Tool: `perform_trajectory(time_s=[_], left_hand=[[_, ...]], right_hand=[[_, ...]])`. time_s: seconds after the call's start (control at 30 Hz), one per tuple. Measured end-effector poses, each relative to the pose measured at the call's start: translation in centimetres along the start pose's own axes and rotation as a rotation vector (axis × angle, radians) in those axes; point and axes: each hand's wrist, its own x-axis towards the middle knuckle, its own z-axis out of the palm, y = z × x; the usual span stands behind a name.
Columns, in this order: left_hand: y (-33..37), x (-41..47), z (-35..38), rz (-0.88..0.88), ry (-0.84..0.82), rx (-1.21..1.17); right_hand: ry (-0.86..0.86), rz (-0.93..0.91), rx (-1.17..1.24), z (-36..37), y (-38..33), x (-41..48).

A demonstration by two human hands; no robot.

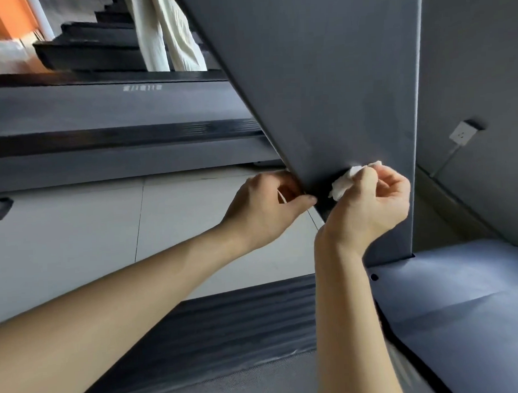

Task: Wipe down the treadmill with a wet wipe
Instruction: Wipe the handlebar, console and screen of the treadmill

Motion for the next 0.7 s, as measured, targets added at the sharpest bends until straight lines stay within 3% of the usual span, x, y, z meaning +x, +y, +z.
perform_trajectory(time_s=[0.17, 0.27, 0.37, 0.53, 0.7], left_hand=[[1.1, -0.8, -4.9, 0.114, 0.031, -0.072], [1.9, -1.1, -8.5, 0.168, 0.057, -0.173], [2.6, -1.5, -11.5, 0.142, 0.052, -0.258], [5.3, -2.7, -15.2, 0.069, -0.086, -0.494], [8.6, -1.8, -18.6, 0.163, 0.016, -0.564]], right_hand=[[-0.021, -0.208, -0.088, 1.2, -2.1, -0.6], [0.132, -0.086, -0.18, 0.2, -0.8, 1.8], [0.166, -0.04, -0.243, 0.4, -3.1, 3.3], [-0.02, -0.092, -0.35, 6.2, -11.6, 4.4], [-0.301, -0.19, -0.365, 12.5, -21.9, -0.8]])
